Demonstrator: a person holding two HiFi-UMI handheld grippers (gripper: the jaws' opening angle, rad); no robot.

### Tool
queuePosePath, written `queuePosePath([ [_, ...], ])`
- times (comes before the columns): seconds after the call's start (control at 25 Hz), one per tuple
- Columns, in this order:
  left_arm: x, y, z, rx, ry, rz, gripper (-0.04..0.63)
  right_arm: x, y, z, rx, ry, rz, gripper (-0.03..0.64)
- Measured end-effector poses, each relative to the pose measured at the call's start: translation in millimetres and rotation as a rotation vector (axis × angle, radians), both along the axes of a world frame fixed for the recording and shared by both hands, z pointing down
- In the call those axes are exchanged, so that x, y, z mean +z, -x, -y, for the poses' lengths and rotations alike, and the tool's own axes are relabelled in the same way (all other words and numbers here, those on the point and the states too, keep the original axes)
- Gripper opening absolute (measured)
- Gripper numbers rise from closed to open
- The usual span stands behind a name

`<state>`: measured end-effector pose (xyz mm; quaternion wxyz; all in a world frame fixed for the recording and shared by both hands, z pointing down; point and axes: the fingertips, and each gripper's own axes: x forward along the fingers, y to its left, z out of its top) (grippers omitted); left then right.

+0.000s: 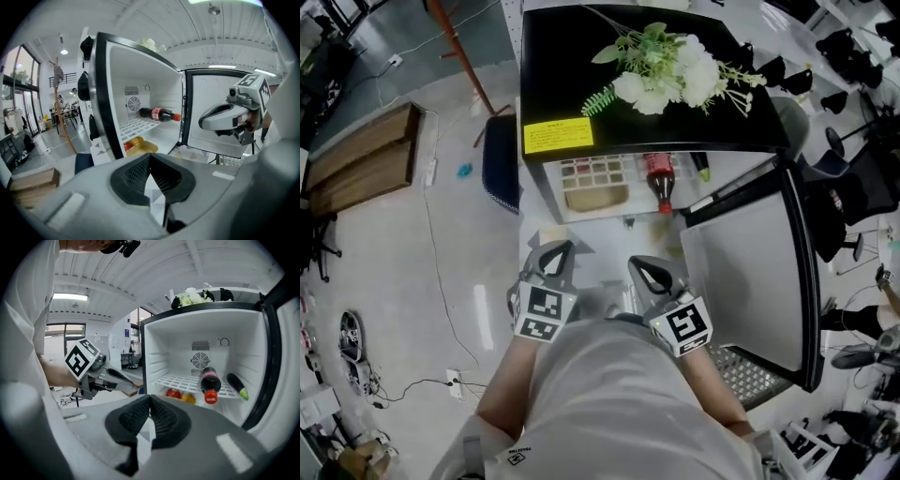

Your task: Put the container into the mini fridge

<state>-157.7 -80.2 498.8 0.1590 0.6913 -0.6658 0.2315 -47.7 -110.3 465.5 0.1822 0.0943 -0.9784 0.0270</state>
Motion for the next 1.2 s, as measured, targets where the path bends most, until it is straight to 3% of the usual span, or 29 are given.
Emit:
queuePosePath([
  [0.36, -38, 23, -40, -0.135, -0.107, -0.037, 0.008, -24, 34, -16, -0.136, -0.017, 0.053, 0.003],
  [0.56, -48, 36, -59, -0.194, -0.153, -0.093, 0.008, -35, 51, -27, -0.192, -0.028, 0.066, 0.003],
  [0.84, -75, 42, -75, -0.212, -0.274, -0.177, 0.008, -48, 66, -37, -0.227, -0.043, 0.095, 0.003],
  [1.2, -86, 50, -81, -0.208, -0.319, -0.181, 0.008, -55, 75, -44, -0.240, -0.054, 0.110, 0.003],
])
